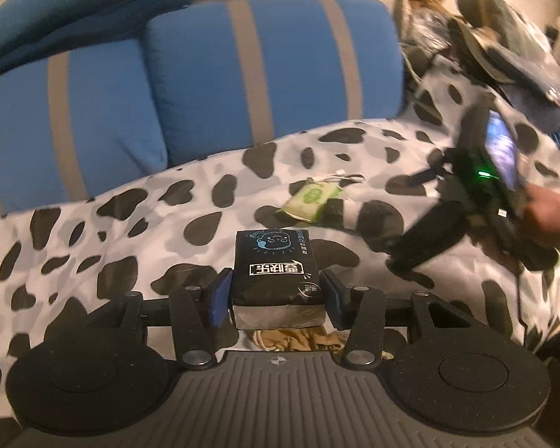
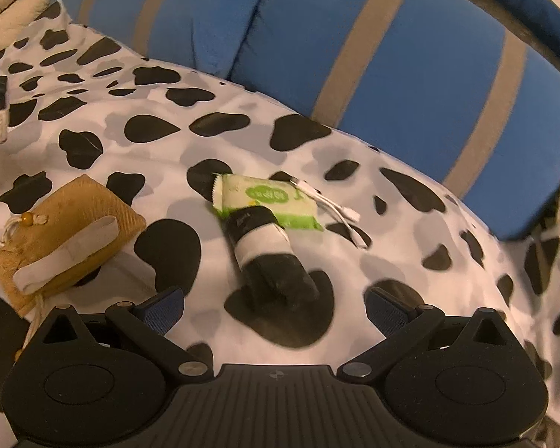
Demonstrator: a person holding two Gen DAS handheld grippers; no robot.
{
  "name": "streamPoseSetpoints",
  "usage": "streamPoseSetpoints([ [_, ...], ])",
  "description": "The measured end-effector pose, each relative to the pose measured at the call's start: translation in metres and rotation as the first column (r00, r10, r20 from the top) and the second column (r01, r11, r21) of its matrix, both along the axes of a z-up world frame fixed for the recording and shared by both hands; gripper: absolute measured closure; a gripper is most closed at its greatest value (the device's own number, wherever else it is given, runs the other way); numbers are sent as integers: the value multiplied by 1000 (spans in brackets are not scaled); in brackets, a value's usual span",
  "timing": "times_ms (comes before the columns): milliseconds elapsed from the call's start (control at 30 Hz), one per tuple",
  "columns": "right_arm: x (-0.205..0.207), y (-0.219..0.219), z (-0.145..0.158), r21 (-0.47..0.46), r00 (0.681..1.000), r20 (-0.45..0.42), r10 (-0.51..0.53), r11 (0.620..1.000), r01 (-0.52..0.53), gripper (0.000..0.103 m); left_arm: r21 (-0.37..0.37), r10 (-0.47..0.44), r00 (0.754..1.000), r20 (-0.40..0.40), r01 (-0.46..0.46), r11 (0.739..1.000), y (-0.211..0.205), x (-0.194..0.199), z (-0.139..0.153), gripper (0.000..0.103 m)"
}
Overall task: Organize soft objects
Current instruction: 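Lift the black packet with the left gripper while the right gripper grasps the black-wrapped bottle, then carry the black packet with the left gripper while the right gripper carries the bottle to the box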
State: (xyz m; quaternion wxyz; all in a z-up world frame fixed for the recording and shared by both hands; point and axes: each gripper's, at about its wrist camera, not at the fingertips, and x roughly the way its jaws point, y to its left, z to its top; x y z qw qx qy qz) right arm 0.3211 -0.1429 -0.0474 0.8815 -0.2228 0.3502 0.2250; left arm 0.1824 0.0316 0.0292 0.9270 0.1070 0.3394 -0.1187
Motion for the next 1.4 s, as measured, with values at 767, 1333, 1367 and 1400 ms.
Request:
streamPoseSetpoints([
  [767,41,14,-21,1,996,-81,-34,999,34,57,-19,-1,999,-53,0,1000,3,11,-5,54],
  [1333,-18,-40,44,122,991,-97,-95,987,107,58,-69,39,998,-46,-42,997,-3,3,3,54],
  [1367,-23,-44,47,126,990,-98,-97,986,109,58,-76,41,998,-44,-44,996,-3,0,5,54],
  [1400,-27,-46,50,130,990,-99,-99,985,112,58,-81,44,998,-43,-48,996,-3,-3,6,54],
])
